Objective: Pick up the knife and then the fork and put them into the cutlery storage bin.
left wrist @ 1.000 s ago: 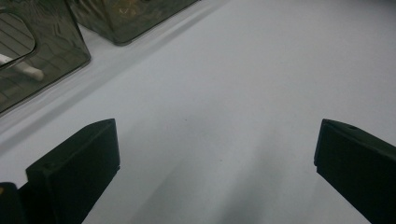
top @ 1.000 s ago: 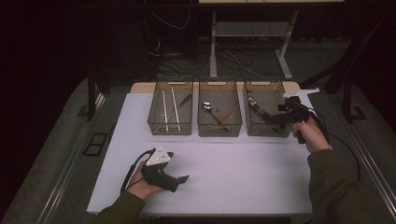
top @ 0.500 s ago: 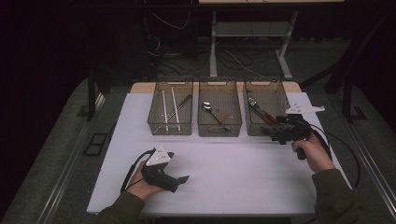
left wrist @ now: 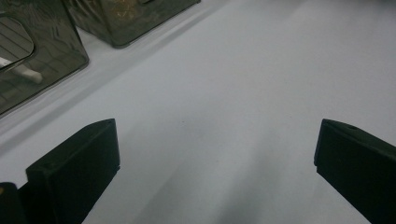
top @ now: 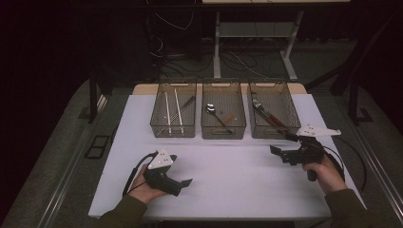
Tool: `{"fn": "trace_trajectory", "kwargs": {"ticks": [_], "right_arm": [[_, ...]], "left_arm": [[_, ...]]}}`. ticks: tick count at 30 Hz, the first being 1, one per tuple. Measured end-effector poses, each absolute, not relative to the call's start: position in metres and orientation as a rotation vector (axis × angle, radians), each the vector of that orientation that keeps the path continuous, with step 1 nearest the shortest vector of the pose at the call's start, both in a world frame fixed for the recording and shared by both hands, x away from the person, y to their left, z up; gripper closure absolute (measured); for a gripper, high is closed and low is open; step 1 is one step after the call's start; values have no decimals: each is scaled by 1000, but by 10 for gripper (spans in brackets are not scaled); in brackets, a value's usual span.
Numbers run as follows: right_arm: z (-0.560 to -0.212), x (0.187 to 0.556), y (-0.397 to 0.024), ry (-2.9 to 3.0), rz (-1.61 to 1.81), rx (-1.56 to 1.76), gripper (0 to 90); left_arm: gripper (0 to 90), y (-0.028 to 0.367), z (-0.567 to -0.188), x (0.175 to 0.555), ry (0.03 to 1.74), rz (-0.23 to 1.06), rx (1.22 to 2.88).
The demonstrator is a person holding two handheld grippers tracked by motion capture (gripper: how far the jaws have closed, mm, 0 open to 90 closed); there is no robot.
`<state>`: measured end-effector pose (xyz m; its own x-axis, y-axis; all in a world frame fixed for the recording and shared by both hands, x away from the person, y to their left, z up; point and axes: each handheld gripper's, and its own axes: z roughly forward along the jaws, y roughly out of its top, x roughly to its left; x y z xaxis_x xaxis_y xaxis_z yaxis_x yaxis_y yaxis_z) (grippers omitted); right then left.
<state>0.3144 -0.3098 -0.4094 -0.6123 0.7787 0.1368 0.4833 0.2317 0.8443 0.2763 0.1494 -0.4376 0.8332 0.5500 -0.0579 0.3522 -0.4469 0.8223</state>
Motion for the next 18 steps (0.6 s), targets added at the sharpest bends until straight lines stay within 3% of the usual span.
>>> {"fn": "trace_trajectory", "kwargs": {"ticks": [18], "right_arm": [[-435,266,-301,2261,1352,1116,137]], "left_arm": [[0,150,-437,276,658,264,2083]]}}
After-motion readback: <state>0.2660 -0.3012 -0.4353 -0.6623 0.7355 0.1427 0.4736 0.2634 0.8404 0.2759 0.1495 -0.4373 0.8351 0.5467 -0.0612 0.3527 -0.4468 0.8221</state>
